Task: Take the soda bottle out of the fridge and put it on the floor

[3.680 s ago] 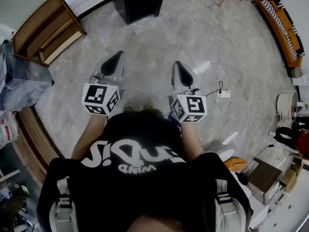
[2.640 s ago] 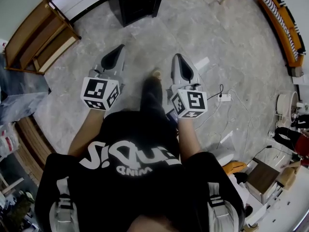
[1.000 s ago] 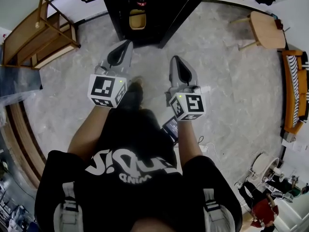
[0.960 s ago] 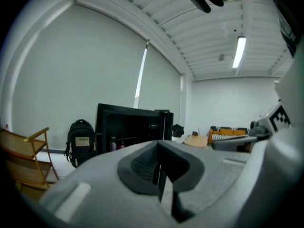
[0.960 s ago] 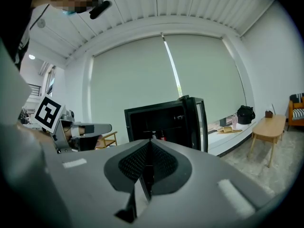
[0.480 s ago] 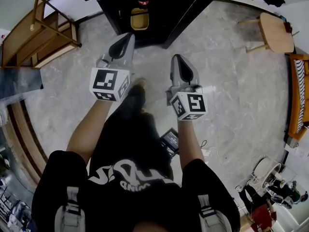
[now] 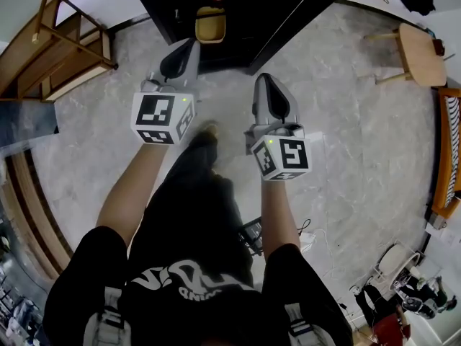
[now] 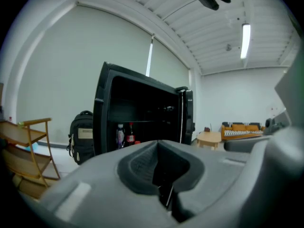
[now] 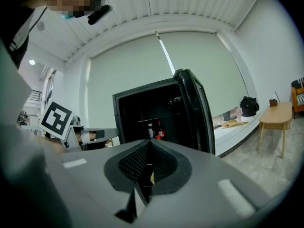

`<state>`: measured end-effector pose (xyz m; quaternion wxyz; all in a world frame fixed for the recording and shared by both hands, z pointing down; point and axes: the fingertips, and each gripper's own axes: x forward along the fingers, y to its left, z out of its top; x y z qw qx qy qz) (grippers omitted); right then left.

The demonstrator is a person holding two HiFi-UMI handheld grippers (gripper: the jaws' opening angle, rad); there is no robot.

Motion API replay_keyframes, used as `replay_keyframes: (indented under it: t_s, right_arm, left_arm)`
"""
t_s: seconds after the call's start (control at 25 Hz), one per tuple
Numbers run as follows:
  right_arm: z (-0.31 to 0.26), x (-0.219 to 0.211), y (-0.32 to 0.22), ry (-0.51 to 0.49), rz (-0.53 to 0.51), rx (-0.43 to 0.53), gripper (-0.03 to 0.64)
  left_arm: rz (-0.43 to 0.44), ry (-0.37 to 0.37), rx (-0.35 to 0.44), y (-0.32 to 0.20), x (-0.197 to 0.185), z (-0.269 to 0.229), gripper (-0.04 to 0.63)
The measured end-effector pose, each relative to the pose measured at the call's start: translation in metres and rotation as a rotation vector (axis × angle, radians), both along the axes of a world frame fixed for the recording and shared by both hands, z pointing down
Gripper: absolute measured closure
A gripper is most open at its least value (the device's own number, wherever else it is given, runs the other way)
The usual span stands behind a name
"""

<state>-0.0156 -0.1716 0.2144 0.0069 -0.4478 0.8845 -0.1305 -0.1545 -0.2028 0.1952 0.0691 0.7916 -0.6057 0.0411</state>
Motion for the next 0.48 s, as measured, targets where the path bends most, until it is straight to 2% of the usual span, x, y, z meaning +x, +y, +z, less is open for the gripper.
replay_keyframes:
  t_s: [0.04,0.08,0.16,0.24,0.32,0.48]
  right_arm:
    - [0.004,-0.002,-0.001,0.001,-0.004,-0.003,0.617]
    - [0.007,-0.003,-0.001,0.003,-0.008,-0.006,0.617]
    - [0.013,-0.004,-0.001,0.007,-0.012,-0.013,0.617]
    - [0.018,-0.005,-0.002,0.008,-0.014,-0.018,0.617]
    - [0.023,-0.006,-0.006,0.004,-0.012,-0.022,0.617]
    - [0.036,-0.006,-0.015,-0.004,-0.005,-0.035,0.617]
  left_arm:
    - [-0.001,0.009,-0.008,-0.003,-0.001,0.005,0.587]
    - [0.000,0.016,-0.015,-0.007,-0.002,0.010,0.511]
    - [-0.001,0.023,-0.014,-0.015,-0.003,0.016,0.429]
    - [-0.004,0.028,-0.001,-0.024,-0.003,0.020,0.304]
    - [-0.005,0.019,-0.004,-0.036,-0.001,0.028,0.222]
    - [0.015,0.009,-0.036,-0.061,0.008,0.051,0.204]
